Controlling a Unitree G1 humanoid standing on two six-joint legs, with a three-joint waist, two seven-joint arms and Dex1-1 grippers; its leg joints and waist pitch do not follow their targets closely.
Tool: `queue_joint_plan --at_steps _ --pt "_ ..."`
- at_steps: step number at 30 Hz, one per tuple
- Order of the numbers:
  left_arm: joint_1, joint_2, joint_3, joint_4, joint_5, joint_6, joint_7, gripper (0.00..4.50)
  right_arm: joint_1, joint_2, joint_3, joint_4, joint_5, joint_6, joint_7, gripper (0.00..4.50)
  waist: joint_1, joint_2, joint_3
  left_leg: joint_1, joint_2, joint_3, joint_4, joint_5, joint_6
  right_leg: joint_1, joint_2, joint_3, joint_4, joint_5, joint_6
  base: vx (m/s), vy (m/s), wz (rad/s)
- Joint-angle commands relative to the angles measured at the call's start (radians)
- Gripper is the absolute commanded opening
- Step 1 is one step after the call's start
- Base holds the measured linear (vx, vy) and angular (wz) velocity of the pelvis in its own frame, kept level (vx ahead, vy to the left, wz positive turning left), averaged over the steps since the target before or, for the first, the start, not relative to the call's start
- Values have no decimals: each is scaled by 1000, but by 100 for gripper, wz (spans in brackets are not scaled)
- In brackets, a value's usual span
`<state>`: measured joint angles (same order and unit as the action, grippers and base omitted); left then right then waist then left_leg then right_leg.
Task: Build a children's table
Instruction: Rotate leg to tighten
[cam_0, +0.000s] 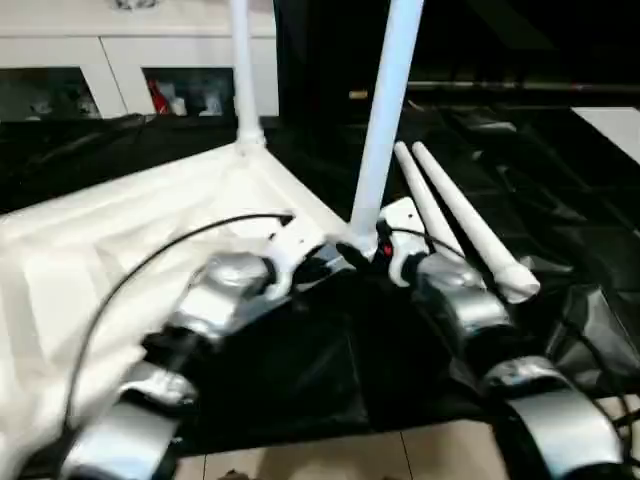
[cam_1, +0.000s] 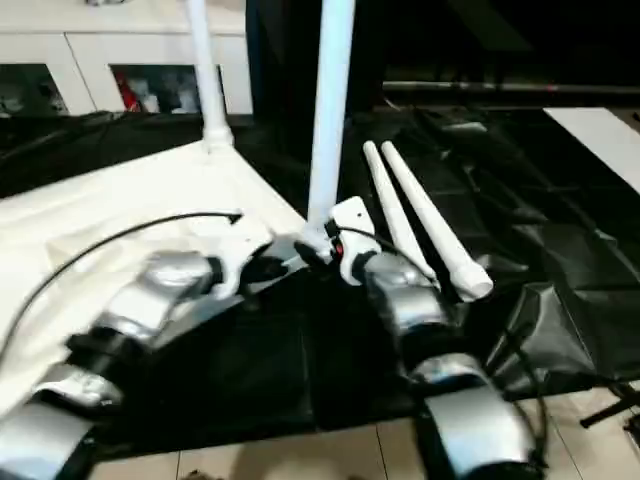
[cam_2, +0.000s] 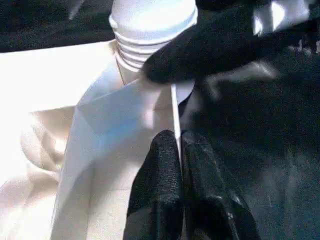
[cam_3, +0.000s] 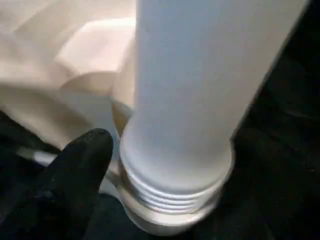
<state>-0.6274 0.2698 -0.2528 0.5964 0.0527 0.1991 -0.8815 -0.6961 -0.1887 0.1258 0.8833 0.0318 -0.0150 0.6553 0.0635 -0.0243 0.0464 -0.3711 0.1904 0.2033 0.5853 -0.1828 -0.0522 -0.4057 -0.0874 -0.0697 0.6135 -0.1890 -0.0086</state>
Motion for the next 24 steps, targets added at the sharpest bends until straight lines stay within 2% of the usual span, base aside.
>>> queue_joint_plan --at_steps 1,3,6,10,12,15,16,20,21,24 --pt "20 10 -3 -48 -57 -50 -83 0 20 -39 25 -55 -6 18 105 429 7 -7 -63 10 45 -20 -59 -132 81 52 -64 49 -61 -94 -243 0 0 0" --pt "33 40 -10 -72 -69 -55 -147 0 41 -80 40 -108 4 28 193 429 8 -3 -64 12 48 -19 -59 -124 85 51 -63 48 -57 -63 -257 0 0 0" --pt "49 62 -14 -108 -95 -42 -210 0 61 -113 53 -160 19 43 264 429 14 -3 -63 13 50 -17 -58 -127 87 51 -61 48 -56 -53 -270 0 0 0" --pt "69 86 -19 -157 -122 -13 -281 0 79 -131 60 -192 31 49 320 429 24 -4 -59 15 51 -17 -61 -155 70 49 -65 49 -61 -112 -261 0 0 0" --pt "73 88 -19 -166 -128 -10 -295 0 89 -133 63 -216 44 61 346 429 27 -3 -58 18 51 -17 -64 -179 49 46 -64 51 -66 -157 -247 0 0 0" --pt "78 90 -19 -176 -130 -6 -305 0 98 -130 64 -244 57 80 371 429 28 -6 -58 18 51 -19 -65 -178 43 47 -65 51 -65 -156 -240 0 0 0" --pt "81 92 -21 -185 -134 0 -313 0 103 -125 61 -260 69 94 391 413 28 -5 -59 17 50 -19 -65 -172 43 48 -65 51 -64 -149 -238 0 0 0" --pt "83 93 -22 -193 -137 7 -317 0 105 -124 64 -265 69 107 402 413 29 -5 -60 15 49 -19 -63 -153 50 47 -64 50 -61 -125 -244 0 0 0" --pt "84 93 -24 -195 -136 8 -318 0 104 -123 68 -258 64 105 403 394 29 -9 -60 15 49 -18 -63 -153 49 48 -65 50 -62 -129 -243 0 0 0" --pt "89 95 -24 -205 -133 15 -323 0 108 -124 75 -248 52 101 413 371 30 -9 -60 14 49 -19 -62 -145 50 49 -66 50 -61 -129 -241 0 0 0"
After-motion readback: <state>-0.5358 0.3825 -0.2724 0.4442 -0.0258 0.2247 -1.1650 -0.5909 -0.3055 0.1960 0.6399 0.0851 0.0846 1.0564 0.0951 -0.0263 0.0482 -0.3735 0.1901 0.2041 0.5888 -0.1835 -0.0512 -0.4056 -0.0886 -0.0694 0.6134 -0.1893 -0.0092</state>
